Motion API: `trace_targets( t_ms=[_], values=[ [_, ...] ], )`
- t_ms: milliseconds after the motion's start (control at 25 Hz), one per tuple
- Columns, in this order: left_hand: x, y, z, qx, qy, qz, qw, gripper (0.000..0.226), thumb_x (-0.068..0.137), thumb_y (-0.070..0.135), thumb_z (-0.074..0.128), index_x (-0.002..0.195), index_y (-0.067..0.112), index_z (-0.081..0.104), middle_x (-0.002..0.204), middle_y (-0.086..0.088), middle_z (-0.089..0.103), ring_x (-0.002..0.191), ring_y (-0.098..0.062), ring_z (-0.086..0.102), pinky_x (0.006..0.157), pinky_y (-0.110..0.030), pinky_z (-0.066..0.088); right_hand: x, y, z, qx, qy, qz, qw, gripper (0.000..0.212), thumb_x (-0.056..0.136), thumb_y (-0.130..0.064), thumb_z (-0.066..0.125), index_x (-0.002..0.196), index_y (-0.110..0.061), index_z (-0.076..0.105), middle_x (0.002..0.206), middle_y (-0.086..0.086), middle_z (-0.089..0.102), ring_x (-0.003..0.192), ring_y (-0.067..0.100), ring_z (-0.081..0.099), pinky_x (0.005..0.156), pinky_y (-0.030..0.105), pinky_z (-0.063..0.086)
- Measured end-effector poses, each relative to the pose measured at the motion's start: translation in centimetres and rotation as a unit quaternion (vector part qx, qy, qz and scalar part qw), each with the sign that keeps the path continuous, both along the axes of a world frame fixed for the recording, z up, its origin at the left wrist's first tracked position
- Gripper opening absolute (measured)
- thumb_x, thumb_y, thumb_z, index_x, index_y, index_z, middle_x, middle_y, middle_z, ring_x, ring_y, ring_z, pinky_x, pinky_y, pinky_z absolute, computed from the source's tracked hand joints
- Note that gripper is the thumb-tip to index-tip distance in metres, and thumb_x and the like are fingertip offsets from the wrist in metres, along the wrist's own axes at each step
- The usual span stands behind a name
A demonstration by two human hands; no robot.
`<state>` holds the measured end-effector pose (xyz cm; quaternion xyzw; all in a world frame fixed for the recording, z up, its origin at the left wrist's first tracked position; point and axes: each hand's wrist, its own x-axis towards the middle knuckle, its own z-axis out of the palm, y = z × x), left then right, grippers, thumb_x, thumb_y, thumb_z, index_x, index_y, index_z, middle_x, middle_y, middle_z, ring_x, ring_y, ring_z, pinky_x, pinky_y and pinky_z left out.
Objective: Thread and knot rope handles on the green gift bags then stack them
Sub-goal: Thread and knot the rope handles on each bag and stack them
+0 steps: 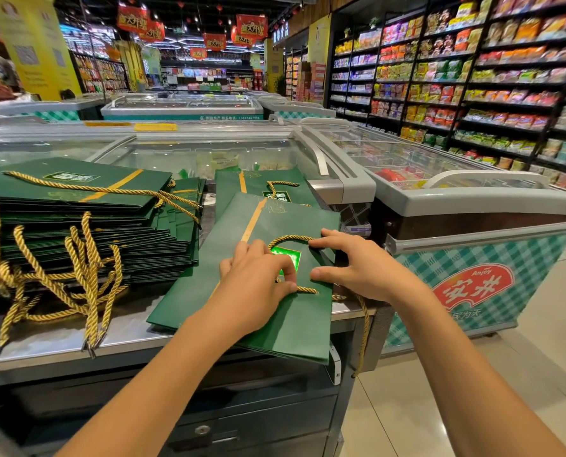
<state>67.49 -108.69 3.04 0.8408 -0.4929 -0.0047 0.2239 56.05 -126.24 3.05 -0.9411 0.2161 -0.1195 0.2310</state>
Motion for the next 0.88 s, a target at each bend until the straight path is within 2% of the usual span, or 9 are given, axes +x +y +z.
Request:
trace_targets(
  t_ms=[200,360,480,600,680,800,880],
  values=[
    [1.2,1.2,-1.0,-0.06,-0.03,-0.025,0.997,0.009,0.098,0.031,0.06,0.099,0.022,0.062,0.105,0.004,0.04,0.104,-0.015,0.031,0.091,-0.034,0.038,0.1,-0.1,-0.2,0.008,-0.014,-0.005,1.0,0.066,0.085,-0.05,0.076,0.145,-0.041,0.05,0.164,-0.014,0.03,0.152,0.015,0.028,0.121,0.048,0.03],
    [2.8,2.1,-1.0,-0.111,-0.019,-0.015,0.994,0.007,0.098,0.025,0.061,0.1,0.018,0.061,0.106,0.004,0.043,0.099,-0.013,0.037,0.08,-0.022,0.028,0.0,-0.2,-0.4,0.0,-0.019,-0.004,1.0,0.064,0.086,-0.052,0.074,0.145,-0.041,0.051,0.164,-0.014,0.03,0.151,0.016,0.029,0.12,0.05,0.031],
    [3.1,2.4,-1.4,-0.088,-0.025,-0.026,0.995,0.01,0.099,0.029,0.058,0.103,0.02,0.06,0.118,0.004,0.044,0.112,-0.016,0.039,0.09,-0.026,0.032,0.1,-0.3,-0.7,-0.018,-0.016,-0.003,1.0,0.062,0.087,-0.056,0.071,0.144,-0.044,0.05,0.164,-0.015,0.029,0.152,0.02,0.028,0.12,0.052,0.031],
    [3.7,1.6,-1.1,-0.016,-0.068,-0.009,0.998,0.025,0.103,0.045,0.043,0.122,0.036,0.058,0.141,0.004,0.041,0.139,-0.019,0.028,0.104,-0.038,0.024,0.1,-0.7,-1.3,-0.022,-0.017,0.001,1.0,0.06,0.087,-0.06,0.068,0.143,-0.047,0.05,0.165,-0.016,0.028,0.153,0.022,0.026,0.119,0.055,0.031],
    [4.6,0.9,-0.6,0.01,-0.105,0.003,0.994,0.034,0.104,0.047,0.035,0.132,0.04,0.053,0.141,0.005,0.044,0.138,-0.021,0.032,0.105,-0.041,0.025,0.2,-0.9,-1.4,-0.02,-0.02,-0.001,1.0,0.06,0.087,-0.061,0.068,0.142,-0.048,0.05,0.164,-0.017,0.028,0.152,0.022,0.028,0.118,0.056,0.032],
    [6.1,1.0,-1.0,0.005,-0.166,0.02,0.986,0.042,0.104,0.044,0.04,0.142,0.029,0.049,0.134,-0.003,0.05,0.129,-0.025,0.041,0.104,-0.039,0.034,0.2,-1.1,-1.7,-0.02,-0.023,-0.005,1.0,0.059,0.084,-0.063,0.07,0.139,-0.051,0.052,0.163,-0.019,0.029,0.152,0.022,0.03,0.117,0.057,0.034],
    [6.8,1.3,-1.5,-0.013,-0.16,0.024,0.987,0.044,0.103,0.041,0.044,0.143,0.023,0.051,0.128,-0.007,0.052,0.123,-0.027,0.044,0.103,-0.037,0.038,0.3,-1.1,-1.7,-0.019,-0.027,-0.008,0.999,0.058,0.083,-0.064,0.071,0.137,-0.051,0.054,0.162,-0.02,0.03,0.151,0.022,0.031,0.116,0.057,0.035]
  ],
)
